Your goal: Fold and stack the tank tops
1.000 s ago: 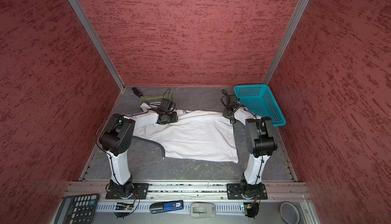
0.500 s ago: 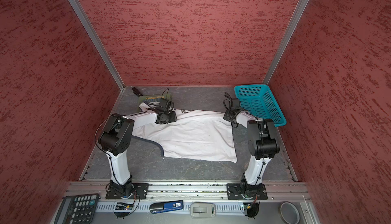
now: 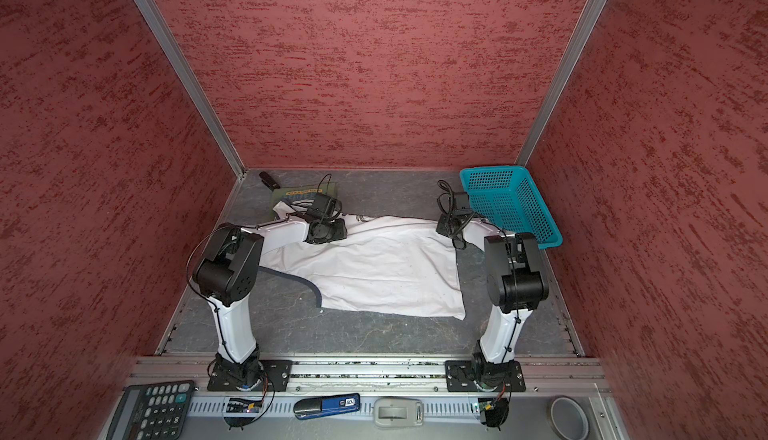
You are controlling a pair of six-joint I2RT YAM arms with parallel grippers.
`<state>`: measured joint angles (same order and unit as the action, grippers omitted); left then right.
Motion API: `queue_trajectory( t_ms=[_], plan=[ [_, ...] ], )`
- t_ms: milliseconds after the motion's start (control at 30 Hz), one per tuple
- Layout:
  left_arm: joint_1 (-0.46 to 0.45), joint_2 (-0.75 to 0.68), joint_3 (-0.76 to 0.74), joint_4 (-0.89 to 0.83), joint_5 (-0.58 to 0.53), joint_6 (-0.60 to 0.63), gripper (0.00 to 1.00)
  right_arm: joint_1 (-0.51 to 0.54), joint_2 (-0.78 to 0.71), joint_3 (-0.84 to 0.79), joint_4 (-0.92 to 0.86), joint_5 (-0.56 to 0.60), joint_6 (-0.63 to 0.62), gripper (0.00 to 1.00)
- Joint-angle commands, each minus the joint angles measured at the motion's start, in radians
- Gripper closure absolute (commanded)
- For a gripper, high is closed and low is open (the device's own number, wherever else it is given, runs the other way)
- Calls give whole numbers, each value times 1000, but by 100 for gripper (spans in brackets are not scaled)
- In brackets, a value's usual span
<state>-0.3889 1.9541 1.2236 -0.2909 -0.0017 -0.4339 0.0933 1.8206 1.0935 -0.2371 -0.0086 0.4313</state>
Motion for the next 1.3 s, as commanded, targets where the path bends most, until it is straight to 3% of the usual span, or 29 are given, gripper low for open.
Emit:
queue_trajectory(
  t_ms=[0, 333, 533, 633, 733, 967, 1133, 1267],
  plan=[
    [15, -3, -16, -41, -32, -11, 45, -2, -103, -47, 2, 62, -3, 90],
    [18, 2, -7, -59, -38, -32, 45, -2, -255, -241, 15, 90, 39, 95],
    [13, -7, 1, -69, -26, -30, 45, -2, -213, -289, 14, 103, 70, 78],
    [-6, -29, 11, -85, -35, -22, 44, -1, -214, -260, -22, 138, 71, 56],
    [-26, -68, 19, -96, -43, -10, 42, 25, -279, -228, -61, 186, 35, 48],
    [-58, -110, 58, -117, -30, 4, 40, 144, -354, -141, -136, 194, 16, 44],
    [-85, -60, 105, -138, -28, 9, 40, 178, -253, -100, -149, 187, 76, 39],
    [-87, -32, 113, -145, -23, 6, 39, 178, -173, -99, -150, 195, 105, 40]
  ],
)
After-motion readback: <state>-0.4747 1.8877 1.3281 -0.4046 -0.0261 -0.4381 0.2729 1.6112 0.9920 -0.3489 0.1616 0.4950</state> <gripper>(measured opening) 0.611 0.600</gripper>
